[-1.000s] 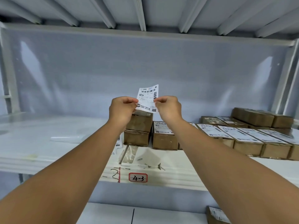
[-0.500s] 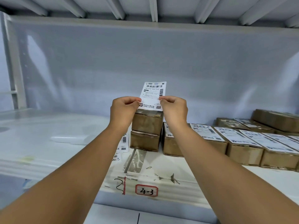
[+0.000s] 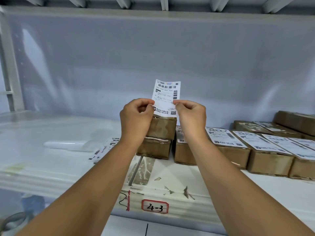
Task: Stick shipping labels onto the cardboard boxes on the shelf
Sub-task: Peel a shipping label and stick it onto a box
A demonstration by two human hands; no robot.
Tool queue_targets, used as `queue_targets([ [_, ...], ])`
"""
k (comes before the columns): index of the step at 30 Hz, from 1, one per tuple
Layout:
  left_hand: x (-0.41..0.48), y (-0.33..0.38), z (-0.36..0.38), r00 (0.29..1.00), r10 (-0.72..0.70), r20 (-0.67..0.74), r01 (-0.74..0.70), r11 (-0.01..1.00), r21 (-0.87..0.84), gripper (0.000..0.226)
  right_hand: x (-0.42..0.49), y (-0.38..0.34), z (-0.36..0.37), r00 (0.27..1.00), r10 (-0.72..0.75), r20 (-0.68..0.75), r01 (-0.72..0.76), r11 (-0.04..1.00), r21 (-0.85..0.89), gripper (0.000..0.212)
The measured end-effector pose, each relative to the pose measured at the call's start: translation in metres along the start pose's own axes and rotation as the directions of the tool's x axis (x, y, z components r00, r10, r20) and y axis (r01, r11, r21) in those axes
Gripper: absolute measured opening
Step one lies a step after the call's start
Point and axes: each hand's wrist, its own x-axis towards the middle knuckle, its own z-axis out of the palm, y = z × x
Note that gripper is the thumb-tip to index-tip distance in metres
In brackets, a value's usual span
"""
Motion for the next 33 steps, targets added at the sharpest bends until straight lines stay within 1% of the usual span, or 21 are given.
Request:
queue_targets([
  [4, 0.0006, -0.0034, -0.0027, 0.999, 0.037, 0.006, -0.037, 0.998, 0.055, 0.020, -0.0003, -0.0016, -0.0002, 1.000, -0.010, 0.012, 0.011, 0.999, -0.045, 0.026],
  [9, 0.0010, -0.0044, -0.0053, 1.000, -0.014, 0.006, 0.014, 1.000, -0.003, 0.020, 0.0005, -0.0016, -0.0008, 0.999, 0.018, 0.046, -0.019, 1.000, 0.022, 0.024],
  [17, -0.0012, -0.0041, -0.0076, 1.000, 0.004, -0.011, -0.004, 0.999, 0.038, 0.016, -0.0012, -0.0014, -0.0010, 0.997, 0.046, 0.062, -0.050, 0.997, 0.058, 0.024],
  [23, -0.0026, -0.0038, -0.0078, 0.999, 0.044, 0.007, -0.044, 0.994, 0.102, 0.016, -0.0011, 0.0006, -0.0010, 0.997, 0.056, 0.060, -0.058, 0.998, 0.031, 0.021],
  [26, -0.0045, -0.0041, -0.0073, 0.996, 0.090, 0.008, -0.090, 0.986, 0.140, 0.013, -0.0020, -0.0001, -0.0014, 0.998, 0.041, 0.051, -0.041, 0.999, 0.001, 0.020],
  [29, -0.0049, -0.0050, -0.0075, 0.990, 0.138, 0.010, -0.137, 0.974, 0.181, 0.019, -0.0044, -0.0020, -0.0020, 0.998, 0.020, 0.054, -0.017, 0.998, -0.056, 0.020],
  [33, -0.0041, -0.0085, -0.0066, 0.983, 0.184, 0.006, -0.180, 0.957, 0.225, 0.023, -0.0060, -0.0038, -0.0024, 0.997, 0.020, 0.073, -0.015, 0.998, -0.068, 0.018],
])
